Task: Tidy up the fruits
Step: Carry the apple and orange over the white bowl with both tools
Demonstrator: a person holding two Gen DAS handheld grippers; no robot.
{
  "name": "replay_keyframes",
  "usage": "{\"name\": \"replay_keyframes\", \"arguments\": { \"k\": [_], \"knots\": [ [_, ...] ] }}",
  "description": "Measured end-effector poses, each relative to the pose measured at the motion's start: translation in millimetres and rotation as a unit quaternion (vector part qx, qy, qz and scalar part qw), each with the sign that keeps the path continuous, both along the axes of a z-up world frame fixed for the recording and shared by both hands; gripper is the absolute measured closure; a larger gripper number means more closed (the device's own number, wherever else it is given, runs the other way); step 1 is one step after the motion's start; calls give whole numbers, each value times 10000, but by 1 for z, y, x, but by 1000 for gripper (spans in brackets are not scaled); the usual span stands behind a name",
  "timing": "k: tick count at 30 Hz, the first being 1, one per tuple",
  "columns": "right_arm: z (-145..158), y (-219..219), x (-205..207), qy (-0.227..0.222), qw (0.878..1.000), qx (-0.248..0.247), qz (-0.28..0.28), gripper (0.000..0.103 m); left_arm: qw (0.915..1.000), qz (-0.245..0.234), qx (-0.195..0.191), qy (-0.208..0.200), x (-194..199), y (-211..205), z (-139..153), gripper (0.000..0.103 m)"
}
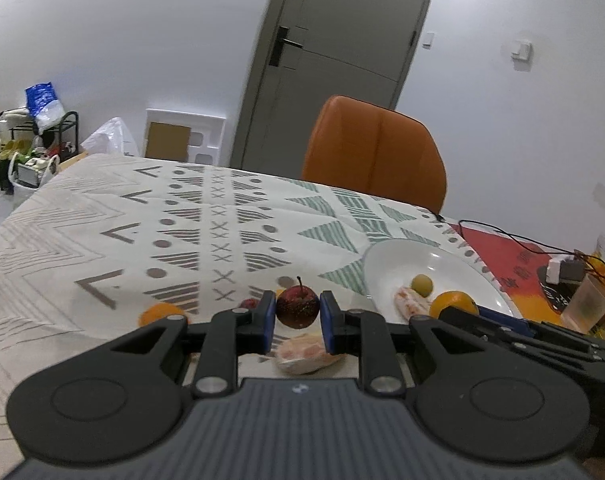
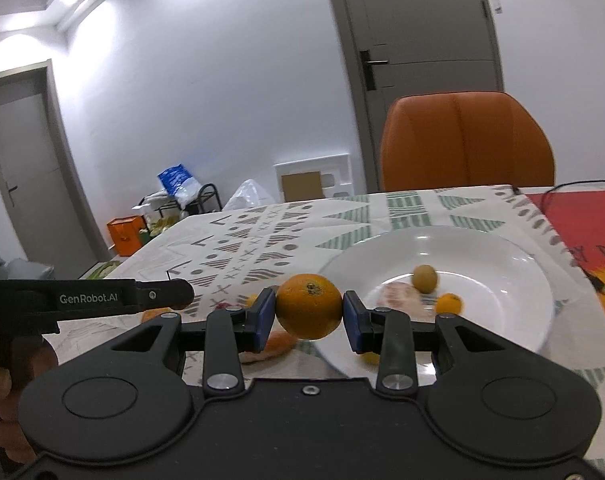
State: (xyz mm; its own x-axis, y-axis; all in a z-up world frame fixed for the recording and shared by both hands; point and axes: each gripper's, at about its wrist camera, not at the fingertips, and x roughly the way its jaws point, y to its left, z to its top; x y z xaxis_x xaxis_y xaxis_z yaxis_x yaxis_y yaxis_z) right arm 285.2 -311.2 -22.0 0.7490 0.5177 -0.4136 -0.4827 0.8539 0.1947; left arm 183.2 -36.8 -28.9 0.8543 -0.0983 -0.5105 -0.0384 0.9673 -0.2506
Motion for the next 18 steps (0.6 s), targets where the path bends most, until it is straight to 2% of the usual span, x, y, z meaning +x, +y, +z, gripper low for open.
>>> {"name": "replay_keyframes", "arguments": {
  "k": [18],
  "knots": [
    [0,-62,3,21,9982,21,-598,68,9988,-488,48,42,25,-54,-2,81]
  ]
}}
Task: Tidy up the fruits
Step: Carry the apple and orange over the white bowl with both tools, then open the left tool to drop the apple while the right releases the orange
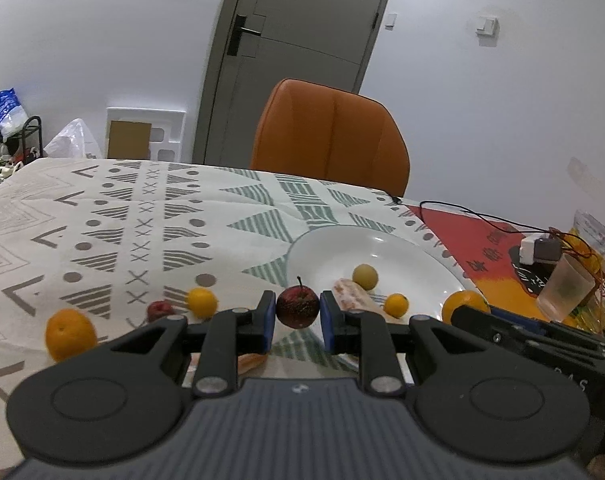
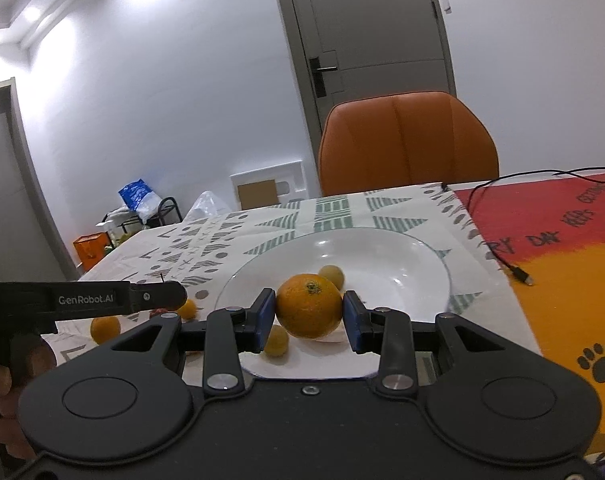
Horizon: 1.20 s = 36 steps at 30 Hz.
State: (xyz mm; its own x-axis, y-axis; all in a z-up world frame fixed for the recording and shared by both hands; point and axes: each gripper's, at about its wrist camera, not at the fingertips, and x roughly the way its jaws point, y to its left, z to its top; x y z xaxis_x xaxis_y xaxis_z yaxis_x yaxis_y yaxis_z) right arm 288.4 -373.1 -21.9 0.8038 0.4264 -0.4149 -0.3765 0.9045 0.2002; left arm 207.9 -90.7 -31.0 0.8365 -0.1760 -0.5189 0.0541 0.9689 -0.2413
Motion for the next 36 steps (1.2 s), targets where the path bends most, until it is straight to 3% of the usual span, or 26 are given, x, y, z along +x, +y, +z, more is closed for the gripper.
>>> {"name": "replay_keyframes", "arguments": {
  "k": [9,16,21,23,25,26,27,36],
  "knots": [
    [-1,-14,5,20,9999,38,-120,68,9998,-184,66,26,9,-20,0,80],
    [-5,-18,9,74,9998,17,-208,68,9998,-118,89,123,11,-19,-1,71],
    [-6,-19,12,122,9995,16,-289,67,9998,106,114,131,8,-5,1,56],
    [-7,-20,14,157,9993,70,-328,60,9997,206,136,91,6,0,3,47],
    [-6,-19,13,113,9992,92,-369,42,9992,328,199,73,3,5,5,34],
    [-5,-17,11,55,9994,89,-344,39,9990,393,227,64,2,8,6,25],
    [-4,-15,10,1,9995,76,-299,36,9986,463,255,36,0,10,6,23],
    [-5,11,4,6,10000,49,-25,11,9953,849,468,28,-12,34,6,19]
  ]
}}
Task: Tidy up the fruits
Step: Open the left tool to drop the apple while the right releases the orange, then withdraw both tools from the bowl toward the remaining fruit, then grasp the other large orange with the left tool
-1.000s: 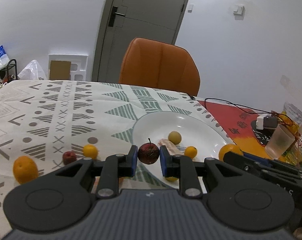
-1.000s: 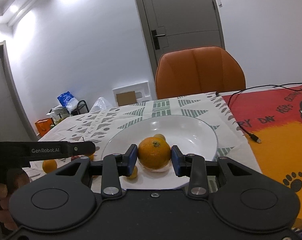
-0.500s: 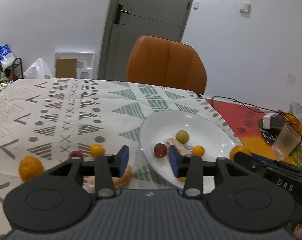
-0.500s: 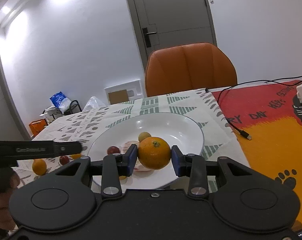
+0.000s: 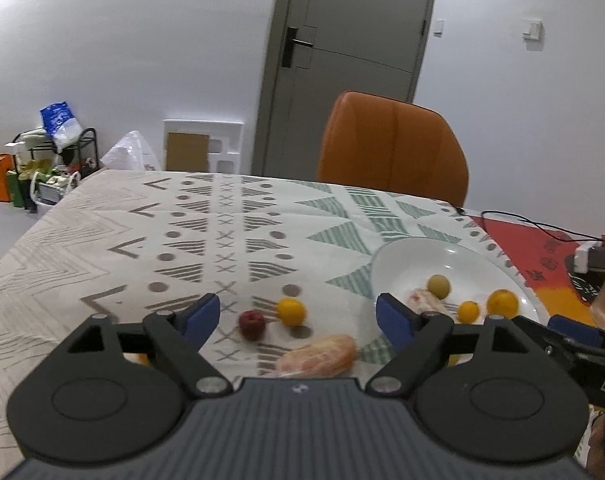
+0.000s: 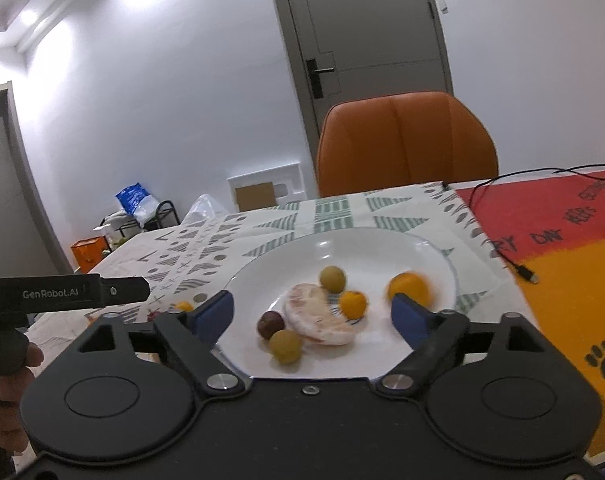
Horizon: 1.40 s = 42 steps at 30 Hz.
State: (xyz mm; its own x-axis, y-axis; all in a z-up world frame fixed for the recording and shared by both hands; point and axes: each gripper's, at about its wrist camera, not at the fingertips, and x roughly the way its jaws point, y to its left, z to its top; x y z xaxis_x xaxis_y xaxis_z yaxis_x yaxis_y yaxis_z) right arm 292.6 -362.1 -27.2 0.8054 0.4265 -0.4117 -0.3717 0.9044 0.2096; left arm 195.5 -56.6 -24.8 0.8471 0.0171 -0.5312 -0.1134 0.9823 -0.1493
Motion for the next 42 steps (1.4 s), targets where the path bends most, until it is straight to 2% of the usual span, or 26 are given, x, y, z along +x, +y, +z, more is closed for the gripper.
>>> {"name": "replay_keyframes", "arguments": {
  "k": [4,12,24,30,32,34,36,42],
  "knots": [
    [2,11,-2,-57,10000,32,15,0,9999,151,30,-13,-8,13,1,18],
    [4,28,-3,-78,9995,265,176,0,9990,448,15,-20,-19,40,4,15],
    [1,57,-9,29,9982,190,561,0,9974,715,-31,56,-30,67,1,15],
    [-1,71,-14,15,9966,105,812,0,9978,660,-95,51,-34,74,-5,15],
    [-2,78,-17,-28,9959,-29,901,1,9980,611,-121,56,-34,75,-7,15],
    [-3,83,-18,-13,9948,-65,1017,13,9982,590,-139,37,-35,75,-9,16],
    [-5,89,-18,76,9934,-83,1146,20,9983,558,-164,65,-34,76,-12,17],
    [-13,103,-17,198,9918,-275,1230,21,9984,475,-262,138,-28,79,-20,24]
  ]
}}
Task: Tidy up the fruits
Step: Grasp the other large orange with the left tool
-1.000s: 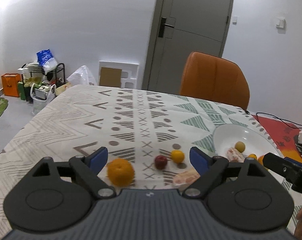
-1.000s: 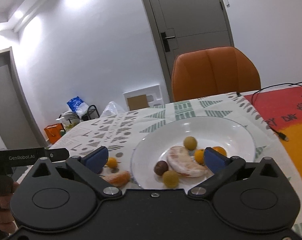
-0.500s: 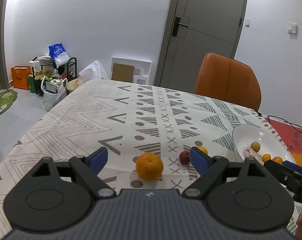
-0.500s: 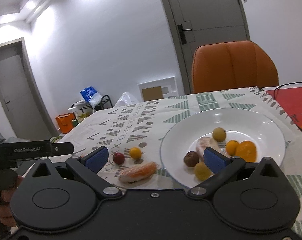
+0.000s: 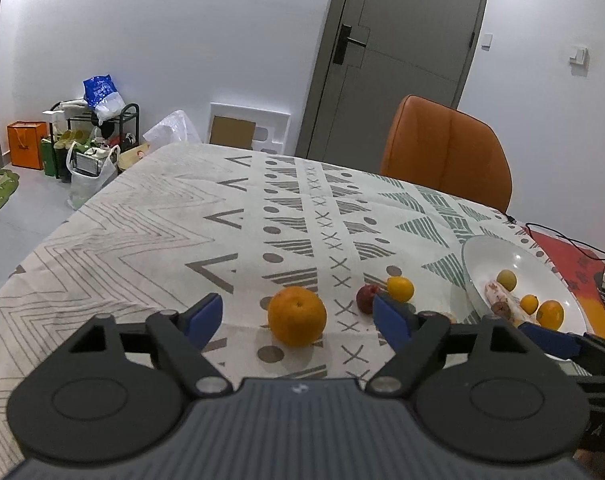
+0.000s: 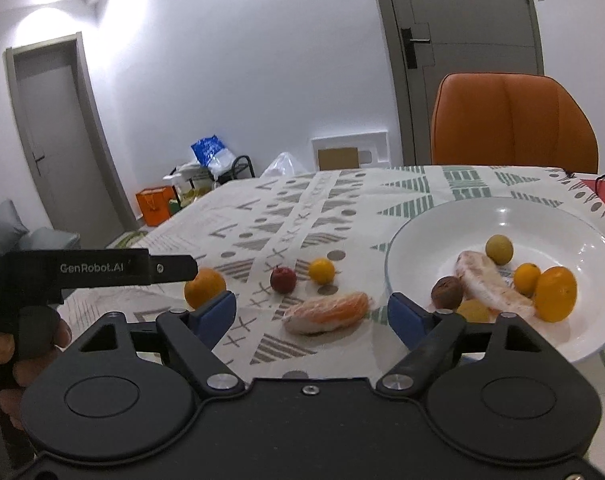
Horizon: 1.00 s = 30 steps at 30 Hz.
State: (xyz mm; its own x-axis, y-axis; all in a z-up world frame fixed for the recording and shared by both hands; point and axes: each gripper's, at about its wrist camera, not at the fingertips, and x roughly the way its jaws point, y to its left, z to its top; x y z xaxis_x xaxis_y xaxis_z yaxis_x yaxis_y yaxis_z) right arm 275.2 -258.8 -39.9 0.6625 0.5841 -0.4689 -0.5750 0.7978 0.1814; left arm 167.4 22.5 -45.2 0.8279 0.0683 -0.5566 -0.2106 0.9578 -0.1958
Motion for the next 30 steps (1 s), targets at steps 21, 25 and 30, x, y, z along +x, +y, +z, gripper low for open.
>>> {"name": "replay_keyframes", "arguments": {
  "k": [21,25,30],
  "knots": [
    [-16,37,11,104,9977,-666,-93,34,9988,-226,-374,225,29,7,-29,53],
    [-18,42,14,184,9971,-741,-68,43,9984,-204,-477,233,32,12,-33,64],
    [-23,48,16,242,9956,-896,-91,45,9978,-218,-579,218,26,20,-32,65]
  ]
}}
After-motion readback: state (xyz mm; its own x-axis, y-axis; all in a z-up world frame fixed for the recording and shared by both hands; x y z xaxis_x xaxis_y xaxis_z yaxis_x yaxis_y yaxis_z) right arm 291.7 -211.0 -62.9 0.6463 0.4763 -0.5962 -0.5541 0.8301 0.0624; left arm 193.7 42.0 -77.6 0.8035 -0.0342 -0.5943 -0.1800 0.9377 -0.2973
